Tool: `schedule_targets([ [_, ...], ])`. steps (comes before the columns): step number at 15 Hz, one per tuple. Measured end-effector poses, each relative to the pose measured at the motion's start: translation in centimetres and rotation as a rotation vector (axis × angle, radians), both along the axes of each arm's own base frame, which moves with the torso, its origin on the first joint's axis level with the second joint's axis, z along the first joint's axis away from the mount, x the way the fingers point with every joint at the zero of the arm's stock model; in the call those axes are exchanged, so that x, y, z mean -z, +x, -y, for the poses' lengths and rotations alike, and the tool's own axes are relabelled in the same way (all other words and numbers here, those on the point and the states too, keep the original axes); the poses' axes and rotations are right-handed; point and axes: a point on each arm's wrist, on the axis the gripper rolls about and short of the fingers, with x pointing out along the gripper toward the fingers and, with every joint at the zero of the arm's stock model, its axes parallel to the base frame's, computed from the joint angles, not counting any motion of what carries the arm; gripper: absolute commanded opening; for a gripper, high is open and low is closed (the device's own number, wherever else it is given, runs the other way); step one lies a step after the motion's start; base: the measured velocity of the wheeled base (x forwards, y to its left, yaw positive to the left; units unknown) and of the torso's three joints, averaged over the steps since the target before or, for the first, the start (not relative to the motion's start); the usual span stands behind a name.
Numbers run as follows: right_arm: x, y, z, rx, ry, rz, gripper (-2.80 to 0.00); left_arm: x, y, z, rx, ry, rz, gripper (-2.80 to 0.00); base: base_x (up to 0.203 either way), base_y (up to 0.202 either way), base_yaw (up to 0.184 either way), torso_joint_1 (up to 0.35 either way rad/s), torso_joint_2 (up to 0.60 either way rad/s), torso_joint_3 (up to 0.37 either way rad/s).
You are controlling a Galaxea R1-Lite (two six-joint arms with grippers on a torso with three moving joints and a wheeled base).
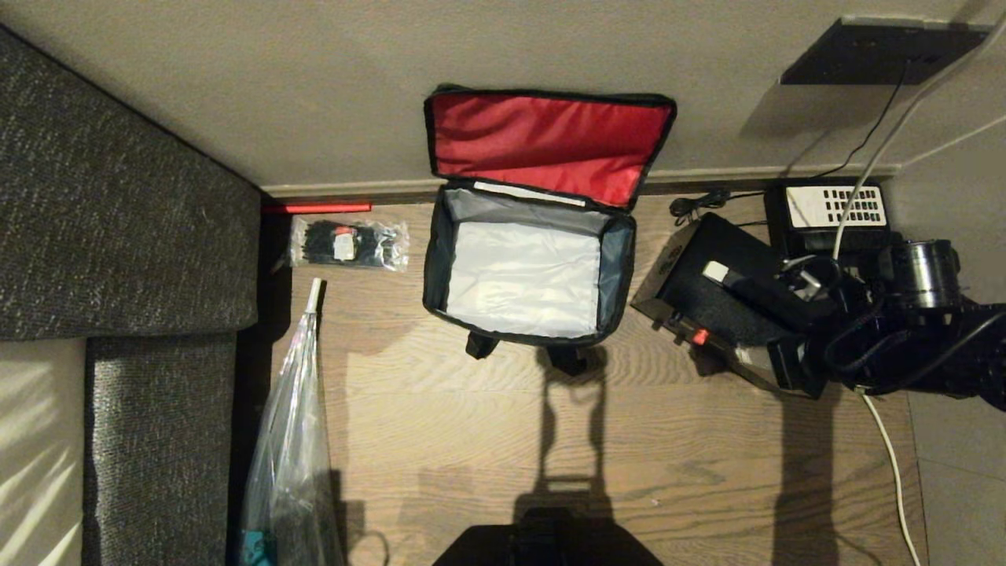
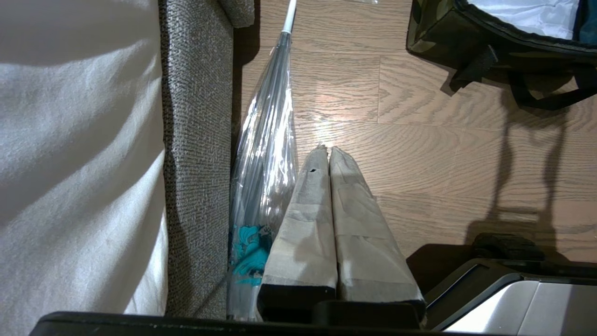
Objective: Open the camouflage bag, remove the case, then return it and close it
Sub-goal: Grip the handle again
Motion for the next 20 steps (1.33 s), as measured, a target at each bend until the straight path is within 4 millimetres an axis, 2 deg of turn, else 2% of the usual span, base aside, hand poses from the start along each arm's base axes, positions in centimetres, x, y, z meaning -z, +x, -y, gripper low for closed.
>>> schedule_targets([
  [6,-0.6,-0.1,0.5,0.047,-0.314,0.105,0.00,0.0,0.0,0.0,0.000,0.000,0.000,-2.80,0.000,0.000,0.000,0.000,0.00,0.000],
  [11,0.4,0.3,0.8,0.305,-0.652,0.171,0.00,0.0,0.0,0.0,0.000,0.000,0.000,-2.80,0.000,0.000,0.000,0.000,0.00,0.000],
  [15,1.6,2.2,0.4,0.438,-0.691,0.267,0.00,0.0,0.0,0.0,0.000,-0.001,0.000,-2.80,0.000,0.000,0.000,0.000,0.00,0.000],
  [20,2.2,3.4,-0.6,0.433,-0.719,0.413,0.00,0.0,0.0,0.0,0.000,0.000,0.000,-2.80,0.000,0.000,0.000,0.000,0.00,0.000],
])
